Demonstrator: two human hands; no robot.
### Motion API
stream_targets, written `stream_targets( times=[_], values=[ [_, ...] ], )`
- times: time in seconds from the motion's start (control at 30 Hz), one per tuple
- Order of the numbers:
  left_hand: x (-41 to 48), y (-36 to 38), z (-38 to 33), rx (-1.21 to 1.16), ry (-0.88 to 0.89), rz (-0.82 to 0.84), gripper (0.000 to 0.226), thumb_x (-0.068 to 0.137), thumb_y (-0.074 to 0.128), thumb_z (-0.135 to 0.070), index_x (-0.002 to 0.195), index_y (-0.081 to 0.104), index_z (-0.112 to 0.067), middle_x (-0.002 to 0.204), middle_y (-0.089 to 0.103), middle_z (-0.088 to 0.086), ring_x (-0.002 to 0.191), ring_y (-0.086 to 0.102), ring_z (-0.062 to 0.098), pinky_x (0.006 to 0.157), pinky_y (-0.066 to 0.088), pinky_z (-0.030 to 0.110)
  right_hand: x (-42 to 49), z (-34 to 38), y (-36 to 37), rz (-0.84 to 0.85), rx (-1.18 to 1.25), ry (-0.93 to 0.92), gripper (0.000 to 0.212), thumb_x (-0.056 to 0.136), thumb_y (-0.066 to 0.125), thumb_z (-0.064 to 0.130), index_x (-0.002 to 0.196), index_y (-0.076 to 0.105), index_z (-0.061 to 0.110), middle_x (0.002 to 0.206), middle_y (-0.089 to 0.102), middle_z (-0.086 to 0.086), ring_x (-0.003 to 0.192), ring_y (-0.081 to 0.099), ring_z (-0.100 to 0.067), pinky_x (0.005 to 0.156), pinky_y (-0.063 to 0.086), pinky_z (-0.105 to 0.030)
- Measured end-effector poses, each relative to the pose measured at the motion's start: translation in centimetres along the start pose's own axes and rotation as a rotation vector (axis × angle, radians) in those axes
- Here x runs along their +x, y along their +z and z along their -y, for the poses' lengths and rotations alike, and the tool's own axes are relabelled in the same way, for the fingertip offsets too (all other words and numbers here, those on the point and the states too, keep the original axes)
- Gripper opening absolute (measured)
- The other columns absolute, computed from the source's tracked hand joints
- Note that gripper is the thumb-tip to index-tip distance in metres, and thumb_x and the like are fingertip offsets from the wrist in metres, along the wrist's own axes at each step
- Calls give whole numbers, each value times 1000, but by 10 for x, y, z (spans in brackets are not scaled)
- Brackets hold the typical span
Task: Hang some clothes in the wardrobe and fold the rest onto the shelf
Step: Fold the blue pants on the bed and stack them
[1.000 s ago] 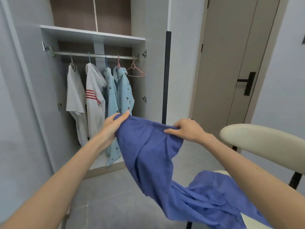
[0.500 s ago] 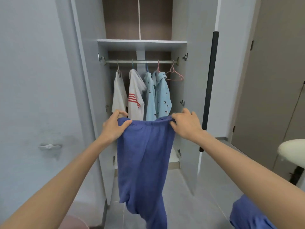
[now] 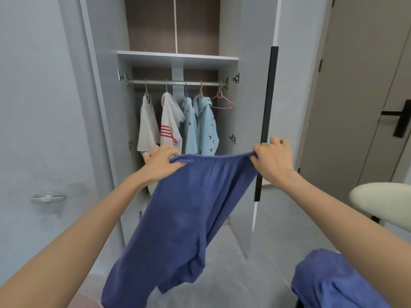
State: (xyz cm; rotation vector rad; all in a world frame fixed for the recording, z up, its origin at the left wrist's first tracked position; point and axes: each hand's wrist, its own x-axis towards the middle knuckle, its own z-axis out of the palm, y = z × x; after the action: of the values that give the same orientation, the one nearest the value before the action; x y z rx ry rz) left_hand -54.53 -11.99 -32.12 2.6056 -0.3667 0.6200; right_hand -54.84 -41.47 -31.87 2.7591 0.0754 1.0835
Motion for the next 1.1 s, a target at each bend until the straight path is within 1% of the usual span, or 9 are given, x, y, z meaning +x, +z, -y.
stream_targets(
  times=[0.07,0.13,0.2,0.47,0.67,0.73,0.87,1.0,1.1],
  values=[
    [1,3,-8,1,123,11,44,82,62,-53,58,44,-21,82,44,-4,85,43,17,77,27,35,-7,-13,-2,24,-55,23,27,97,41,24,86,64,16,84,69,-2,98,47,-25,82,30,-36],
    [2,5,-15,221,287,54,66,69,40,-85,54,41,-21,72,43,-7,72,43,16,70,34,35,-13,-28,-5,44,-94,65,23,94,42,17,82,62,16,82,68,-1,92,43,-25,78,27,-36],
    [3,8,-23,457,426,72,82,61,17,-95,55,42,-16,66,45,-5,67,46,18,60,31,32,-18,-45,-8,55,-137,104,22,89,43,10,78,60,18,80,68,1,88,39,-24,74,21,-34],
    [7,28,-70,514,346,-218,35,95,46,-46,75,46,-18,80,62,-1,77,58,21,58,33,29,-37,-90,-18,71,-140,161,25,82,43,2,82,63,17,80,66,1,85,34,-23,70,20,-33],
    [11,40,-91,-212,220,-14,37,79,66,-32,63,50,-2,65,53,12,66,51,29,57,38,35,-55,-120,-16,15,-18,141,37,80,40,-4,105,52,21,82,68,-3,86,39,-26,71,26,-35],
    [8,43,-92,-129,302,16,35,78,67,-40,64,56,-10,65,59,5,67,56,23,59,44,35,-60,-127,-16,5,-20,158,37,79,38,-7,103,51,19,76,65,-4,82,38,-26,73,30,-36],
    [3,51,-102,218,376,-75,31,91,52,-50,72,48,-26,72,58,-9,71,56,15,53,34,26,-62,-134,-18,67,-2,216,38,78,40,-7,106,52,16,76,57,-8,82,40,-28,70,29,-35],
    [7,64,-109,-137,193,-53,17,91,59,-32,81,57,-18,84,65,1,83,60,19,67,43,29,-67,-139,-13,107,18,270,38,83,41,-1,108,62,19,88,65,-10,96,49,-29,69,28,-33],
    [4,69,-116,-414,173,45,14,93,57,-15,81,53,-18,92,64,3,93,61,23,73,42,26,-70,-143,-8,120,218,354,40,83,38,-2,107,64,19,97,67,-8,103,48,-28,65,31,-32]
  ],
)
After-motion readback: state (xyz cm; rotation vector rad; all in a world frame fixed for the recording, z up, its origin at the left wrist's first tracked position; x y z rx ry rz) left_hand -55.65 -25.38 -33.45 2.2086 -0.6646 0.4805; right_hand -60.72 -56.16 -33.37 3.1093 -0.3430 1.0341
